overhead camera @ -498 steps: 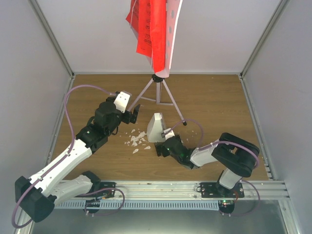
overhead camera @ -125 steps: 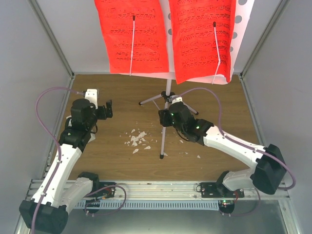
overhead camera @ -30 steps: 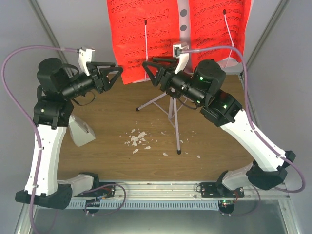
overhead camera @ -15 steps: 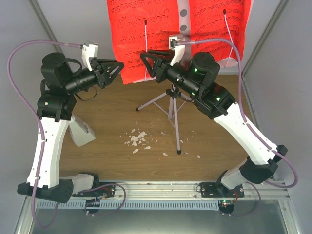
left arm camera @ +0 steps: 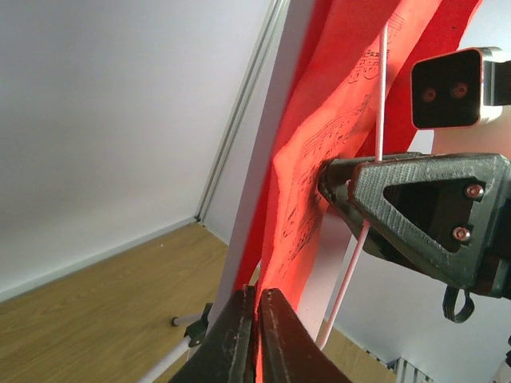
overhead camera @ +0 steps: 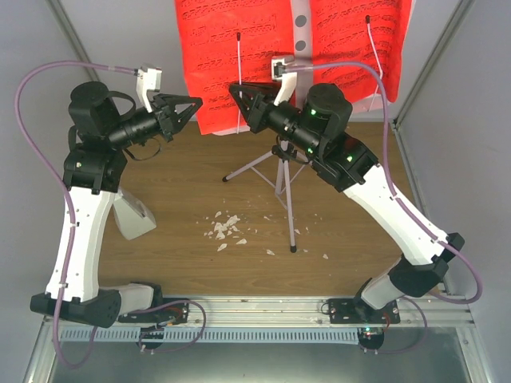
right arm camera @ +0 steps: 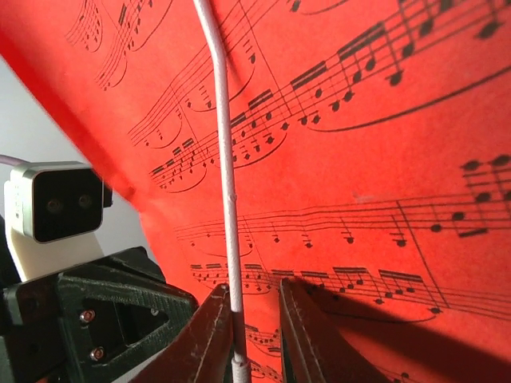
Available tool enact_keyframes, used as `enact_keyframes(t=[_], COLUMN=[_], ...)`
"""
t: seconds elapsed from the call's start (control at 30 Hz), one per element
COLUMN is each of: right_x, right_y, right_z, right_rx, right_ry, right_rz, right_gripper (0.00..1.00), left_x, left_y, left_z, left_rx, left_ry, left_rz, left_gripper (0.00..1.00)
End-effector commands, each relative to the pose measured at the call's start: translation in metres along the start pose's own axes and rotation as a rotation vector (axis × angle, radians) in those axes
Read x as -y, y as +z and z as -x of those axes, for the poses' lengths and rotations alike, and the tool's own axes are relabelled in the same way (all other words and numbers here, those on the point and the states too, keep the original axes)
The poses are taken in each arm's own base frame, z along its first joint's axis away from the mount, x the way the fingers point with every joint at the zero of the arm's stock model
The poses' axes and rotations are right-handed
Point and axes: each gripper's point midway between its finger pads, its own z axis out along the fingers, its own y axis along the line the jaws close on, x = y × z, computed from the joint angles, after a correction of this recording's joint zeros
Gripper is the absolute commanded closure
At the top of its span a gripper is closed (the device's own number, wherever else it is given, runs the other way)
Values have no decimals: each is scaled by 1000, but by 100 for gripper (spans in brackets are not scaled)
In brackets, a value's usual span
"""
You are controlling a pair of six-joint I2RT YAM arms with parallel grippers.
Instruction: Pack up the instrument practice props
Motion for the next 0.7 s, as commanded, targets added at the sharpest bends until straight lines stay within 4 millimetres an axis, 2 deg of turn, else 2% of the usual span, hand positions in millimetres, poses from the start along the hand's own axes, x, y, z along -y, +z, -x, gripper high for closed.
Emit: enact_keyframes(t=[0.0, 0.1, 0.23, 0.53, 0.6, 0.67], right_x=[-3, -1, 2, 8, 7, 8], right_y=[-5, -7, -9, -15, -15, -14], right_z=[16, 15, 16, 16, 17, 18], right_rx=[50, 55, 68, 107, 111, 115], right_ry=[2, 3, -11, -66, -80, -89], right_rz=[4, -2, -15, -32, -32, -32], right_gripper=[84, 91, 99, 100, 99, 99], left_x=[14, 12, 4, -33, -47, -52], left_y=[-7, -7, -11, -28, -39, -49], left_z=[18, 18, 18, 10, 10, 11], left_rx=[51, 53, 77, 77, 91, 113], left_ry=[62, 53, 37, -50, -70, -79], left_rz=[-30, -17, 43, 157, 200, 226], left_gripper=[95, 100, 100, 100, 100, 100])
